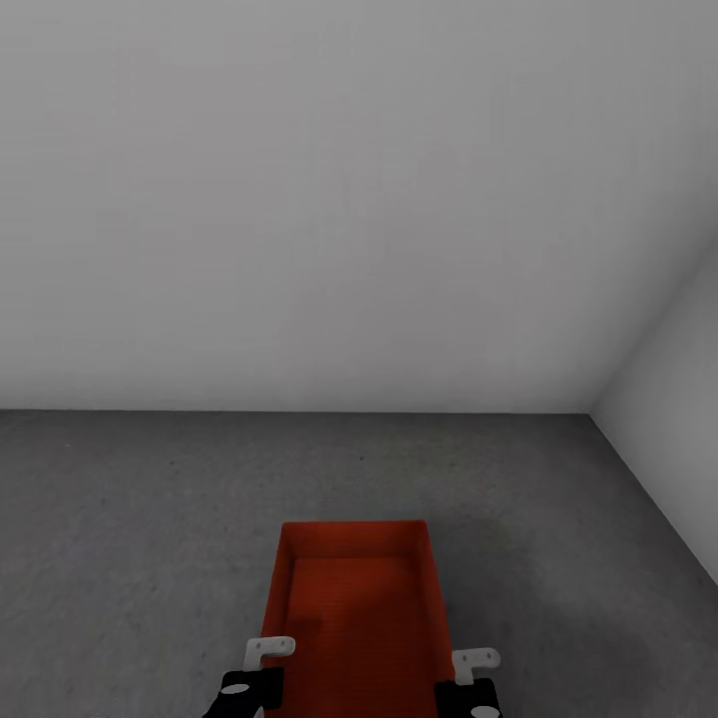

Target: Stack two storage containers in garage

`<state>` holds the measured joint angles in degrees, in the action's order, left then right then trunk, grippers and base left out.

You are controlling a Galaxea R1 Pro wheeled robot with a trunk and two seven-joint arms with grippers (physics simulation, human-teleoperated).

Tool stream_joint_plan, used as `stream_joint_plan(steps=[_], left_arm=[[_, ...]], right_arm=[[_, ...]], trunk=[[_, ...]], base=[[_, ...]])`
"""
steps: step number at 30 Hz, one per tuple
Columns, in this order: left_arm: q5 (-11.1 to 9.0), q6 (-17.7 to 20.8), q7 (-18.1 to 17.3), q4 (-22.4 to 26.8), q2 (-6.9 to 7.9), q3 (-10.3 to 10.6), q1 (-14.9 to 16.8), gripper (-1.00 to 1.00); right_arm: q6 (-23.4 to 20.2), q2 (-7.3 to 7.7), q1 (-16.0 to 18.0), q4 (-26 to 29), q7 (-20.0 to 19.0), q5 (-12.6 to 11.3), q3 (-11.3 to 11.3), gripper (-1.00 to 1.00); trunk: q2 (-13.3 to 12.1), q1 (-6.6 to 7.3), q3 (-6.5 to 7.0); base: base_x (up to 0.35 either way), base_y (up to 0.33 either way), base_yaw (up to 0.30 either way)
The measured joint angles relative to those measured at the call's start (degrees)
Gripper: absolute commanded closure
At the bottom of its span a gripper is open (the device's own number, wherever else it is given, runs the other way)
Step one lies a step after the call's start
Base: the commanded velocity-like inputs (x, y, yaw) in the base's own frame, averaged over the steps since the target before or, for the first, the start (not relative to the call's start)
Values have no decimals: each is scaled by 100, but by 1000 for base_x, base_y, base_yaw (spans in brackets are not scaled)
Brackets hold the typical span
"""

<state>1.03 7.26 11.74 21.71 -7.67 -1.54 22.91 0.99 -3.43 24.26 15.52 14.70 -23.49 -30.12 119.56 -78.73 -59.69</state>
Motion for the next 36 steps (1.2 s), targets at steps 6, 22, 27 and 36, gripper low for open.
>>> stream_joint_plan(steps=[6, 22, 27, 36], left_arm=[[1, 0, 13, -2, -9, 1, 0, 100], [-110, -9, -7, -28, -42, 477, -6, -100], [-110, -9, -5, -30, -37, 480, -6, -100], [-110, -9, -5, -30, -38, 471, -6, -100]], right_arm=[[1, 8, 0, -2, -18, 0, 4, 100], [8, 7, 5, 3, 31, 86, 46, -100], [5, 7, 5, 3, 28, 85, 46, -100], [5, 7, 5, 3, 27, 86, 46, -100]], trunk=[[0, 0, -1], [0, 0, -1], [0, 0, -1], [0, 0, -1]], base=[[0, 0, 0], [0, 0, 0], [0, 0, 0], [0, 0, 0]])
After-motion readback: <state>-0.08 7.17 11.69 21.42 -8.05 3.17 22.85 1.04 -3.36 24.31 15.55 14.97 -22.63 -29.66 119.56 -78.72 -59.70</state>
